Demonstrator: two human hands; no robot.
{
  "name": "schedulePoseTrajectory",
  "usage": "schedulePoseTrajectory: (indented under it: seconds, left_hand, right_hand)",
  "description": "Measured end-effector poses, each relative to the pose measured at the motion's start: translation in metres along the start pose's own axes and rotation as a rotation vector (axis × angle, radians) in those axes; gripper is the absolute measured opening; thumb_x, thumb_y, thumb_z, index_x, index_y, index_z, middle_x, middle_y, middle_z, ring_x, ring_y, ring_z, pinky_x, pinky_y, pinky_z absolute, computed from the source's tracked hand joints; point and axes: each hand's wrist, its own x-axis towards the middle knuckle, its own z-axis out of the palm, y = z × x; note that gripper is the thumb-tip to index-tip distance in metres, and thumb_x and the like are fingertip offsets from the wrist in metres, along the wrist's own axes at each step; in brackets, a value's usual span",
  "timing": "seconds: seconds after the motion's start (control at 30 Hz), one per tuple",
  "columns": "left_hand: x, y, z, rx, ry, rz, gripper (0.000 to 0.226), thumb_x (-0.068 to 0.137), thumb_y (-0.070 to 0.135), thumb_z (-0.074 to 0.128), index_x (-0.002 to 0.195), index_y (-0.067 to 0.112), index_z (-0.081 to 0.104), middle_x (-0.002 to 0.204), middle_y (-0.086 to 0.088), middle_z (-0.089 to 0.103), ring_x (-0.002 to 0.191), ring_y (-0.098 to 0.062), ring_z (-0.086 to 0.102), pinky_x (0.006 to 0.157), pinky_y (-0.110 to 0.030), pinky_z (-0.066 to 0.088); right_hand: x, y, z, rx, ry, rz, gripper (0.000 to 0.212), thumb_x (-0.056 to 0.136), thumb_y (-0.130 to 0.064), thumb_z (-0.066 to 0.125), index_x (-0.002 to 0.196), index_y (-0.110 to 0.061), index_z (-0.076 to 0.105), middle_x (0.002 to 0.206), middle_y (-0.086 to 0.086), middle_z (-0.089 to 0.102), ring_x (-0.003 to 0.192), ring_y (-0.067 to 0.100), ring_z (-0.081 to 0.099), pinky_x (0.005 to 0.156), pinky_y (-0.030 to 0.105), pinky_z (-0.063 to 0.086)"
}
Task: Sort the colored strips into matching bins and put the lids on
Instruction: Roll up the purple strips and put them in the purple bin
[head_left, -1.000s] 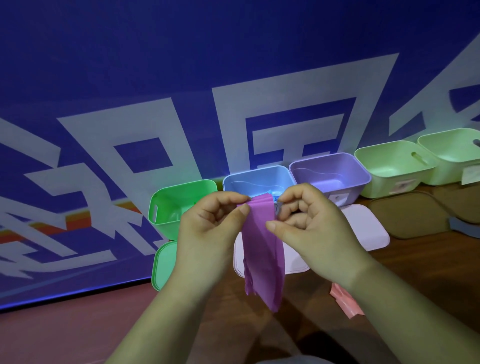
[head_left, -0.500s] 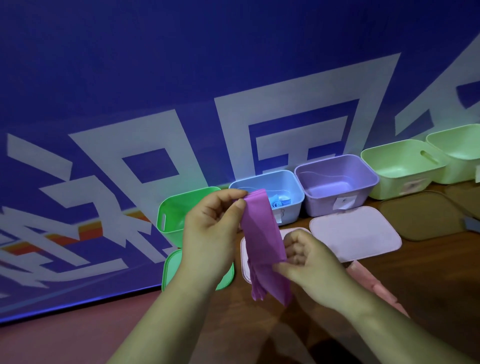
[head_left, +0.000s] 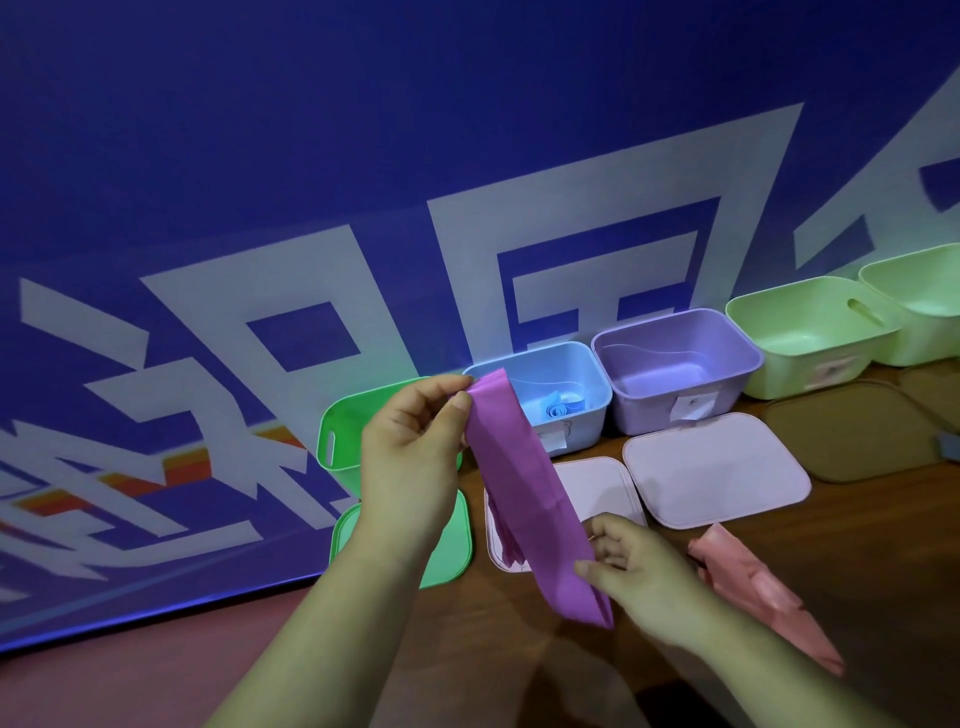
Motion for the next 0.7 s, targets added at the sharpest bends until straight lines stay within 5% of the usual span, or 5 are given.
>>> schedulePoseTrajectory:
  seconds: [0.13,0.27,0.47,0.6,0.7]
  left_hand:
    - [0.004,-0.006,0.000,0.017,0.001,-0.006,0.017,0.096,0.010,0.061,0.096,0.018,0.076,0.085,0.000,0.074,0.068,-0.006,0.063,0.056,-0.016,0.051]
    - [0.007,-0.009,0.001,0.016,0.017,-0.006,0.018,0.096,0.010,0.061,0.095,0.020,0.076,0.084,0.002,0.074,0.069,-0.007,0.063,0.058,-0.017,0.052]
    - [0.015,-0.013,-0.001,0.026,0.093,-0.003,0.021,0.096,0.013,0.062,0.090,0.026,0.076,0.087,0.005,0.075,0.079,-0.011,0.067,0.075,-0.030,0.058]
    - [0.019,-0.016,-0.001,0.025,0.123,-0.011,0.020,0.095,0.012,0.062,0.090,0.026,0.076,0.087,0.004,0.075,0.081,-0.014,0.067,0.081,-0.039,0.059]
    - [0.021,-0.019,-0.001,0.026,0.132,-0.012,0.020,0.096,0.011,0.061,0.091,0.025,0.075,0.087,0.005,0.075,0.081,-0.014,0.068,0.083,-0.039,0.059]
  right_hand:
    - [0.002,0.007,-0.001,0.015,0.021,0.021,0.018,0.092,-0.018,0.065,0.103,-0.030,0.060,0.082,0.003,0.071,0.073,0.014,0.061,0.074,0.036,0.045]
    - [0.004,0.013,-0.004,0.038,0.021,0.047,0.017,0.096,-0.023,0.060,0.103,-0.039,0.059,0.099,-0.001,0.073,0.091,0.014,0.070,0.088,0.042,0.053]
    - [0.004,0.017,-0.007,0.341,-0.028,0.158,0.018,0.097,-0.011,0.059,0.112,-0.021,0.058,0.106,0.007,0.068,0.092,0.020,0.070,0.081,0.044,0.060]
    - [0.002,0.020,-0.010,0.269,-0.075,0.120,0.045,0.077,0.002,0.076,0.113,-0.020,0.062,0.106,0.009,0.071,0.091,0.022,0.070,0.078,0.038,0.058]
    - [0.005,0.022,-0.009,0.230,-0.007,0.138,0.041,0.081,0.006,0.071,0.110,-0.022,0.063,0.101,0.008,0.068,0.081,0.019,0.070,0.065,0.032,0.057]
